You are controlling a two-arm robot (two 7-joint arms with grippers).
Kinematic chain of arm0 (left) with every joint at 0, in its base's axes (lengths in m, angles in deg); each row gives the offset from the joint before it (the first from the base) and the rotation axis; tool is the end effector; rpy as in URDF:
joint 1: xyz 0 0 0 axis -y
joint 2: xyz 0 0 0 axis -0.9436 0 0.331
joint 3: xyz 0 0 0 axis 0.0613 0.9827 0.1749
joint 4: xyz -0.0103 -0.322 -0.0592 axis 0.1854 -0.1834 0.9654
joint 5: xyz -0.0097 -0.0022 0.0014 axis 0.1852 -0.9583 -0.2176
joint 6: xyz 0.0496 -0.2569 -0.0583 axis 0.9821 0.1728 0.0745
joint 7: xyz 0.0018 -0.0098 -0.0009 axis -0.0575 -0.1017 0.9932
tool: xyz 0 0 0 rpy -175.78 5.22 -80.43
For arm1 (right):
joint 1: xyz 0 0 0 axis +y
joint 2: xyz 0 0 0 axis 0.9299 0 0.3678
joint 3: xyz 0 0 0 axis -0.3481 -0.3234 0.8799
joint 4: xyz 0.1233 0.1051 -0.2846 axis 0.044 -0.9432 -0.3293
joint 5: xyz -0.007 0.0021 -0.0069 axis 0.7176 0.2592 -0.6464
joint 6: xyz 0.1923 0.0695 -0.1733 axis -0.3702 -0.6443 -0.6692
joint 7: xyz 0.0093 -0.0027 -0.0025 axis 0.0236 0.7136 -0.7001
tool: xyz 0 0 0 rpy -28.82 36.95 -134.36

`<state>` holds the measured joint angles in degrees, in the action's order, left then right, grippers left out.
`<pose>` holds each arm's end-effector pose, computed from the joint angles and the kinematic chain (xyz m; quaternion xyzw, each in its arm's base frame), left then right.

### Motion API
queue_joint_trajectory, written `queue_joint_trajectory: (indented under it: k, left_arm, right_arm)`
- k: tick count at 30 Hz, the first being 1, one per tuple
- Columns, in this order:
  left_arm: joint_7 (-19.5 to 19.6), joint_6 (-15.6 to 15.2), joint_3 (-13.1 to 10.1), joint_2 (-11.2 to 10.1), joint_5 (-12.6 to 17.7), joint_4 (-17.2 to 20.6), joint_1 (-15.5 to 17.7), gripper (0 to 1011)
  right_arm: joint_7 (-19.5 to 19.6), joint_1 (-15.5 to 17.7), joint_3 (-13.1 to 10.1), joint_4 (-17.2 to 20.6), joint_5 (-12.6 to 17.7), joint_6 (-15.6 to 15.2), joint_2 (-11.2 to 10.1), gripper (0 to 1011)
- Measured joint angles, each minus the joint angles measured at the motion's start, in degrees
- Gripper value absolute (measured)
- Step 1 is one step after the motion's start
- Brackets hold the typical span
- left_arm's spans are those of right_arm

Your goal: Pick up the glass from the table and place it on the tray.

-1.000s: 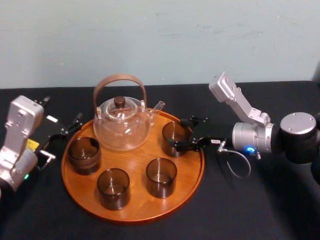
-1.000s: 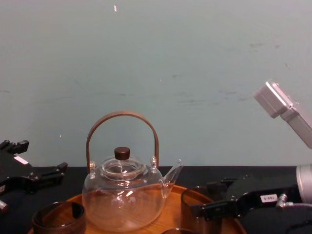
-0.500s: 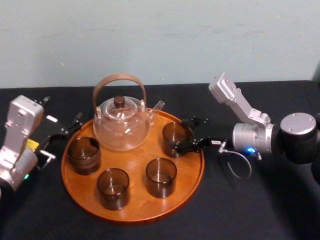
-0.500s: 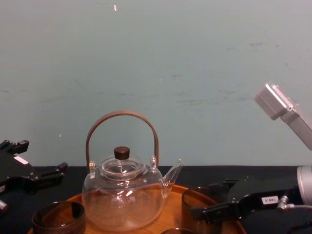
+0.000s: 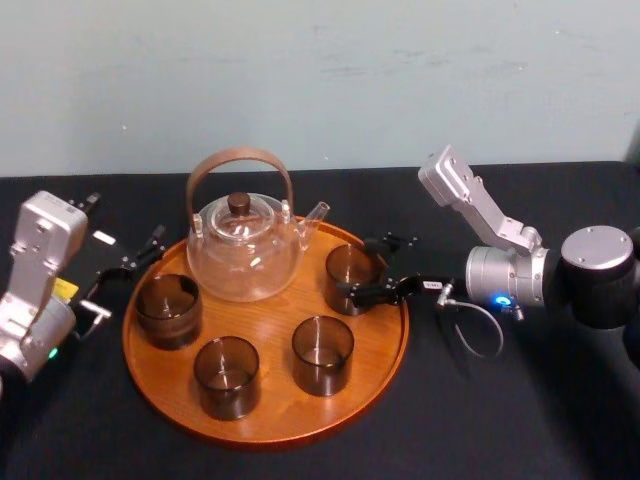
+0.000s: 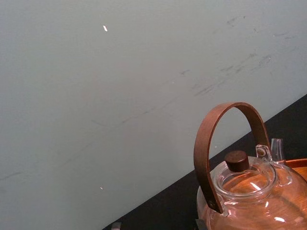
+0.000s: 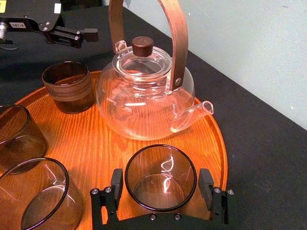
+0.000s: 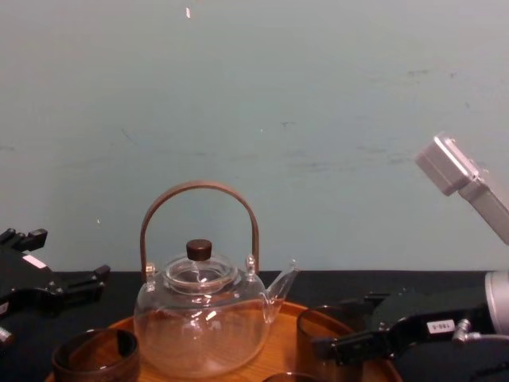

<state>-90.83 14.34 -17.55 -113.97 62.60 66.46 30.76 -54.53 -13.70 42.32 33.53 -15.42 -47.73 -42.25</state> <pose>0.3257 0.1149 -0.3247 0.1415 -0.1325 0.5800 0.7912 0.4449 -0.0539 -0.2971 -0.2056 0.0361 -0.2611 0.9425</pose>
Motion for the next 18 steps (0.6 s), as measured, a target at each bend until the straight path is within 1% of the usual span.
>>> queue_joint_trajectory:
  k: [5, 10, 18]
  left_arm:
    - [0.0, 0.0, 0.0, 0.0, 0.0, 0.0, 0.0, 1002]
    - [0.0, 0.0, 0.0, 0.0, 0.0, 0.0, 0.0, 1001]
    - [0.0, 0.0, 0.0, 0.0, 0.0, 0.0, 0.0, 1001]
  right_arm:
    - [-0.2, 0.1, -0.1, 0.2, 0.2, 0.0, -0.1, 1002]
    - [-0.7, 1.1, -0.9, 2.0, 0.9, -0.4, -1.4, 1002]
    - [-1.1, 4.1, -2.7, 7.3, 2.8, -0.6, -5.3, 1002]
